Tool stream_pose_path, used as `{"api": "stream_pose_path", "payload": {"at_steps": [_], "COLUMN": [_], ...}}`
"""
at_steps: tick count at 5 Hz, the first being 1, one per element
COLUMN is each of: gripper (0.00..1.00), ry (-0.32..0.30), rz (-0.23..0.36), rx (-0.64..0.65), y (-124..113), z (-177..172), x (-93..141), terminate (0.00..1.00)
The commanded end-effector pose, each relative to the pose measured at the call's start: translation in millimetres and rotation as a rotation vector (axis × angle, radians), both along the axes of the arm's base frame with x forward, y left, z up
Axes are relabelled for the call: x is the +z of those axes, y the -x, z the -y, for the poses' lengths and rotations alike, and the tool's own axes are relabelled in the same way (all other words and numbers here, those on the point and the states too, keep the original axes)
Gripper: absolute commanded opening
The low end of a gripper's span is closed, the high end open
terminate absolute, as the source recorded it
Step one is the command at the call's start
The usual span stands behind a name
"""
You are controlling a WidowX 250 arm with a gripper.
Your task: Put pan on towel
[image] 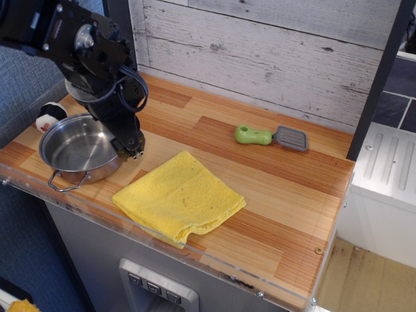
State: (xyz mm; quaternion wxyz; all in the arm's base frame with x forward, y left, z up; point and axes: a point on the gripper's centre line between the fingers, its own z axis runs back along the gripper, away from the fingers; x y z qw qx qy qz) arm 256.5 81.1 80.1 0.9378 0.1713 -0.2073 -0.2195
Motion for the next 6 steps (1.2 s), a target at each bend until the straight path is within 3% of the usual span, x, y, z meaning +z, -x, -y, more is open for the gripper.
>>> {"api": "stream_pose_path", "payload": {"at_steps": [1,4,6], "gripper": [1.00,1.00,1.00], "ry": [0.000,-0.035,0.011], "rz": [0.000,-0.062,-0.092], "rx": [0.000,0.042,0.130], "y": [0.0,2.0,-4.9], "z": [0.0,-17.2,-34.8], "x": [0.0,-28.8,-42.0], "terminate": [0.00,0.00,0.00]}}
